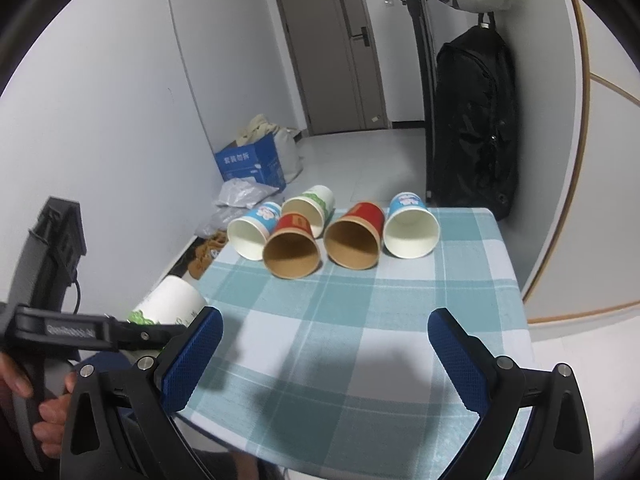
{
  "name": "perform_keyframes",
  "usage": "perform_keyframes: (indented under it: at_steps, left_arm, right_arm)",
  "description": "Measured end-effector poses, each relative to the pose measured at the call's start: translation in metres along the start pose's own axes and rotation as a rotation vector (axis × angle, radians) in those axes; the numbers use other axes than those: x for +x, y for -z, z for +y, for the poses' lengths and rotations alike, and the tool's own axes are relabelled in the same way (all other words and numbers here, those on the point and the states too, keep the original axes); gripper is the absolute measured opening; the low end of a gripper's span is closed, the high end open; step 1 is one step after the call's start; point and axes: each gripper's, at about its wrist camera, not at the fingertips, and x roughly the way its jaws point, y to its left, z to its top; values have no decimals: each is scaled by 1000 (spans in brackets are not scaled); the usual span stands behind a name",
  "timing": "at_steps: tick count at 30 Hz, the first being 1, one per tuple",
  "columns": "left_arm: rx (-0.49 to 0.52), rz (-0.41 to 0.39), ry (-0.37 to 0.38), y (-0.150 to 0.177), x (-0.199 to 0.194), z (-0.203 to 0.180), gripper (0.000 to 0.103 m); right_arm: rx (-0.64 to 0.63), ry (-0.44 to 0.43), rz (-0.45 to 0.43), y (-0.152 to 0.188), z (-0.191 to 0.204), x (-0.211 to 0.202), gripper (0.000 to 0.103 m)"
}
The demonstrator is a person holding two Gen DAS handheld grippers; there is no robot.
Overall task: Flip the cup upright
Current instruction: 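Lift the white cup with the left gripper and set it down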
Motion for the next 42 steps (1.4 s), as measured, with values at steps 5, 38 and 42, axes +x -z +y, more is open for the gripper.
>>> perform_keyframes:
  at_steps: [5,38,42]
  left_arm:
    - [-3,41,3,0,9,3,57]
    - [40,48,-125,-2,32,-5,76]
    - [56,31,-145,-3,30,-8,76]
  right_arm:
    - [-17,16,16,5,1,4,103]
    - [-15,38,49,9,1,13,103]
    - [-13,39,47,9,1,12,103]
